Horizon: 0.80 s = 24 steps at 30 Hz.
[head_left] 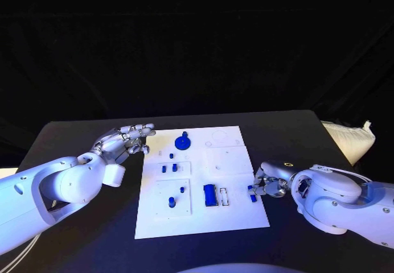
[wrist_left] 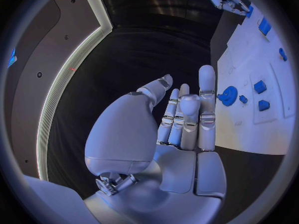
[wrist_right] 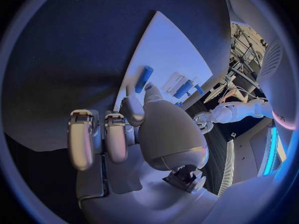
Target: Assemble the parts on the task board
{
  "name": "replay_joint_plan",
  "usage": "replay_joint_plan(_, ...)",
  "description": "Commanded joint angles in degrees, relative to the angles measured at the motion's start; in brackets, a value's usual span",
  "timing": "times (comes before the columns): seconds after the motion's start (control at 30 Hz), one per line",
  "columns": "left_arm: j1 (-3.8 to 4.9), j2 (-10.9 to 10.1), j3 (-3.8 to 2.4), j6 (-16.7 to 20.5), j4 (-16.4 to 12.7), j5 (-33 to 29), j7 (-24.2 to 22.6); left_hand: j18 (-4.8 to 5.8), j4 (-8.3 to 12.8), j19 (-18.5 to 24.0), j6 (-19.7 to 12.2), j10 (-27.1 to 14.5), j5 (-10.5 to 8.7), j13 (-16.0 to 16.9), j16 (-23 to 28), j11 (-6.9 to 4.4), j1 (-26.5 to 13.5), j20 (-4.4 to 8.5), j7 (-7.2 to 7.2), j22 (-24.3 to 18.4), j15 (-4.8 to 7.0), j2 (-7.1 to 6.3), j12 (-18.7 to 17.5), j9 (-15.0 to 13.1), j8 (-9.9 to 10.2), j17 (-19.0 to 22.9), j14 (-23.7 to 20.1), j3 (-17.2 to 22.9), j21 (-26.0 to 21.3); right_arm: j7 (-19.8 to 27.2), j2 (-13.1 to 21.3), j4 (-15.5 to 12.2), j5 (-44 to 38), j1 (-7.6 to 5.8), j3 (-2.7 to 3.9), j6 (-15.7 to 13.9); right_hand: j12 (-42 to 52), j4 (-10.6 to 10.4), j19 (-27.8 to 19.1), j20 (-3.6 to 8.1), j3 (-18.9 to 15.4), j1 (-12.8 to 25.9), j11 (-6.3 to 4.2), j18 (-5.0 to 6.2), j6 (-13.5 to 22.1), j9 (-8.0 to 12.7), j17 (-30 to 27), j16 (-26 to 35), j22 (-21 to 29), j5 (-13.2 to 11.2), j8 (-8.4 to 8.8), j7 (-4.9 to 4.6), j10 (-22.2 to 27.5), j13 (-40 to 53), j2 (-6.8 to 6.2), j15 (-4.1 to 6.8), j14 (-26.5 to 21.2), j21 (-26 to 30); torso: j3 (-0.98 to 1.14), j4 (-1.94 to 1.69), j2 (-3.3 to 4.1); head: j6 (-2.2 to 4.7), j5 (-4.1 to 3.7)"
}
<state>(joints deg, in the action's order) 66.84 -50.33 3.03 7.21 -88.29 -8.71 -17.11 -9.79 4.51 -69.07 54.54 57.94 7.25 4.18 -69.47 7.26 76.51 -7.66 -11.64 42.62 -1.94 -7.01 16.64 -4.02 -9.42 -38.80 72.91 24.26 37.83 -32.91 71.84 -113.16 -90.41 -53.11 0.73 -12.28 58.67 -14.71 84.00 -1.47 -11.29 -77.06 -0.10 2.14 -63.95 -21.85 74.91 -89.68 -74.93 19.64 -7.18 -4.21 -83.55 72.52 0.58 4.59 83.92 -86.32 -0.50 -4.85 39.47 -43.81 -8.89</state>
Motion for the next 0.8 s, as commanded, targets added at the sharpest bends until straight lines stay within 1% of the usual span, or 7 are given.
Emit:
replay_joint_plan(0.03,-0.01,0.0,-0.03,-1.06,-0.15,0.26,-0.23,-0.68,0.23,0.32,-0.41,-0.47,0.35,0.04,-0.31,0.08,0.13,0.14,-0.02,-0.06,-0.1,0.66,0.19,-0.09,-0.2,-0.02,-0.45,-0.11,0.3,-0.57,-0.52,0.3,-1.66,0.29,-0.05,2.54,25.73,-0.22,4.19,-0.48,0.28,-0.53,-0.14,-1.03,-0.32,-0.05,15.09,-0.32,-11.31,-0.98,-0.06,-0.07,-4.89,15.08,-0.75,-0.53,6.08,-0.23,0.02,-0.02,0.01,-0.09,0.1)
replay_joint_plan(0.27,-0.03,-0.07,-0.03,-1.09,-0.15,0.26,-0.19,-0.68,0.23,0.32,-0.41,-0.47,0.35,0.04,-0.31,0.08,0.13,0.14,-0.02,-0.06,-0.1,0.66,0.19,-0.09,-0.2,-0.02,-0.45,-0.11,0.3,-0.57,-1.79,0.78,-4.21,0.85,-0.05,3.71,25.5,1.04,4.21,-0.54,1.23,-2.52,-0.08,-1.05,-0.27,-0.42,15.09,-0.32,-11.41,-4.05,-0.1,-0.13,-4.7,15.06,-1.47,-0.59,6.08,-0.3,-0.02,-0.02,-0.03,-0.2,0.26)
replay_joint_plan(0.57,-0.04,-0.14,-0.03,-1.07,-0.17,0.27,-0.14,-0.68,0.23,0.32,-0.41,-0.47,0.35,0.04,-0.31,0.08,0.13,0.14,-0.02,-0.06,-0.1,0.66,0.19,-0.09,-0.2,-0.02,-0.45,-0.11,0.3,-0.53,-3.23,0.8,-11.75,1.38,-0.05,7.57,25.51,4.56,4.44,-0.57,3.06,-7.08,-0.1,-1.21,-0.32,-0.74,15.09,-0.32,-11.96,-5.94,-0.1,-0.13,-4.59,15.11,-2.35,-0.58,6.08,-0.78,0.01,-0.01,-0.01,-0.31,0.39)
replay_joint_plan(0.6,-0.04,-0.14,-0.03,-1.06,-0.18,0.28,-0.13,-0.68,0.23,0.32,-0.41,-0.47,0.35,0.04,-0.31,0.08,0.13,0.14,-0.02,-0.06,-0.1,0.66,0.19,-0.09,-0.2,-0.02,-0.45,-0.11,0.3,-0.52,-3.4,0.82,-12.56,1.43,-0.05,8.0,25.48,5.18,4.46,-0.56,3.68,-8.06,-0.13,-1.23,-0.35,-0.75,15.09,-0.32,-12.02,-6.82,-0.08,-0.12,-4.56,15.1,-2.18,-0.55,6.08,-0.84,-0.01,-0.03,-0.01,-0.33,0.36)
replay_joint_plan(0.67,-0.05,-0.15,-0.03,-1.06,-0.19,0.3,-0.12,-0.68,0.23,0.32,-0.41,-0.47,0.35,0.04,-0.31,0.08,0.13,0.14,-0.02,-0.06,-0.1,0.66,0.19,-0.09,-0.2,-0.02,-0.45,-0.11,0.3,-0.51,-3.71,0.88,-13.87,1.52,-0.04,8.73,25.42,6.25,4.5,-0.51,5.68,-9.87,-0.08,-1.26,-0.43,-0.69,15.09,-0.32,-12.13,-10.62,0.05,-0.2,-4.49,15.09,-1.92,-0.53,6.08,-0.92,-0.05,-0.05,-0.03,-0.32,0.37)
replay_joint_plan(0.7,-0.05,-0.15,-0.03,-1.06,-0.2,0.32,-0.11,-0.68,0.23,0.32,-0.41,-0.47,0.35,0.04,-0.31,0.08,0.13,0.14,-0.02,-0.06,-0.1,0.66,0.19,-0.09,-0.2,-0.02,-0.45,-0.11,0.3,-0.51,-3.88,0.92,-14.5,1.6,-0.04,9.07,25.34,6.56,4.52,-0.52,6.6,-10.38,-0.05,-1.27,-0.45,-0.64,15.09,-0.32,-12.17,-11.65,0.14,-0.23,-4.45,15.07,-1.98,-0.57,6.08,-0.96,-0.05,-0.04,-0.04,-0.33,0.39)
replay_joint_plan(0.8,-0.05,-0.17,-0.03,-1.05,-0.19,0.38,-0.11,-0.68,0.23,0.32,-0.41,-0.47,0.35,0.04,-0.31,0.08,0.13,0.14,-0.02,-0.06,-0.1,0.66,0.19,-0.09,-0.2,-0.02,-0.45,-0.11,0.3,-0.5,-4.45,1.09,-16.18,1.96,-0.04,9.86,25.07,7.13,4.57,-0.62,8.92,-10.89,0.04,-1.3,-0.6,-0.46,15.09,-0.32,-12.3,-12.11,0.4,-0.33,-4.32,14.97,-2.35,-0.72,6.08,-1.07,-0.04,-0.01,-0.08,-0.47,0.53)
